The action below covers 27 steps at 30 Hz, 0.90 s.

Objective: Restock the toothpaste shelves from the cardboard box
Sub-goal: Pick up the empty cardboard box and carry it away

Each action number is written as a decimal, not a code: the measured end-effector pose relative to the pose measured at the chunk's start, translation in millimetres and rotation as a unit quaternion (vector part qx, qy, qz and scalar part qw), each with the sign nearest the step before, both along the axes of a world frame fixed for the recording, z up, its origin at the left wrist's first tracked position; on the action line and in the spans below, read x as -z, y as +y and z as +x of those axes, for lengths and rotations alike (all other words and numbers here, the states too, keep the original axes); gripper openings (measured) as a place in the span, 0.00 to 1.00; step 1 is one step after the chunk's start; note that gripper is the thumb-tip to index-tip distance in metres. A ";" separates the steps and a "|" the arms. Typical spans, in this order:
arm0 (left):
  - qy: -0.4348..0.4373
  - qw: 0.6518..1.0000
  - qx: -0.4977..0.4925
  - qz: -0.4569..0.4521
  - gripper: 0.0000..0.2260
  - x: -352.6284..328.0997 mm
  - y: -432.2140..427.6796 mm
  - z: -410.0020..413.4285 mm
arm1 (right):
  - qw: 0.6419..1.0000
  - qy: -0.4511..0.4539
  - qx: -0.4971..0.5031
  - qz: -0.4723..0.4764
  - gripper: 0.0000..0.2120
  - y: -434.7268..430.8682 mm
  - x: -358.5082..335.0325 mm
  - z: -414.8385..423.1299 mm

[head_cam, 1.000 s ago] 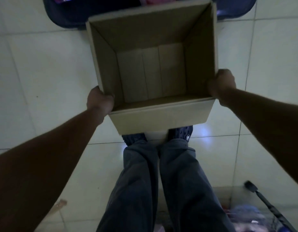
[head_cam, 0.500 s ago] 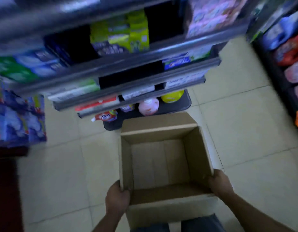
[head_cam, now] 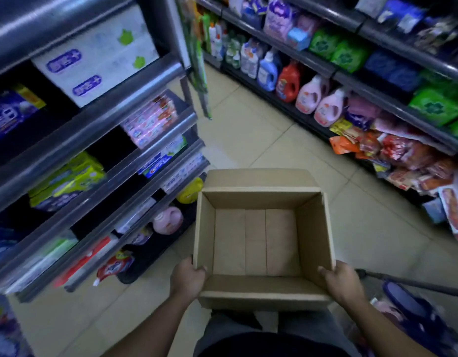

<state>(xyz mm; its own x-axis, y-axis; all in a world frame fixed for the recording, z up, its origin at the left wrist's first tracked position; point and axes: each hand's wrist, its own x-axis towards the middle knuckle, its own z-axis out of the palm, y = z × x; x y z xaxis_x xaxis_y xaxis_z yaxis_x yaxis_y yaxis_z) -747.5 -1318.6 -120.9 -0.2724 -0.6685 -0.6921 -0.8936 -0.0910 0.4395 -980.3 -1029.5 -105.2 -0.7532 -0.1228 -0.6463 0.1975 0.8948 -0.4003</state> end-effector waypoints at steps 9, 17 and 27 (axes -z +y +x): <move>-0.008 0.997 0.076 -0.017 0.02 -4.7 13.7 -203.9 | 0.994 -0.012 0.112 -0.009 0.04 44.3 18.9 -142.9; -0.003 0.996 0.086 -0.037 0.09 -18.6 25.3 -415.5 | 0.991 0.005 0.134 0.009 0.10 60.6 19.2 -339.9; -0.017 0.998 -0.047 -0.041 0.11 -20.7 -76.9 -557.0 | 0.999 0.008 0.039 -0.009 0.11 -88.8 11.9 -548.8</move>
<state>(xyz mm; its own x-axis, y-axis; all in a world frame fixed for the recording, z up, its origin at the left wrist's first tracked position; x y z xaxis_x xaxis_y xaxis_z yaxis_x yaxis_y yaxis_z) -1304.5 -1395.5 -100.2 -0.1833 -0.7442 -0.6423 -0.8974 -0.1402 0.4184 -1529.2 -1118.2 -117.1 -0.7706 -0.0746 -0.6330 0.2599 0.8700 -0.4190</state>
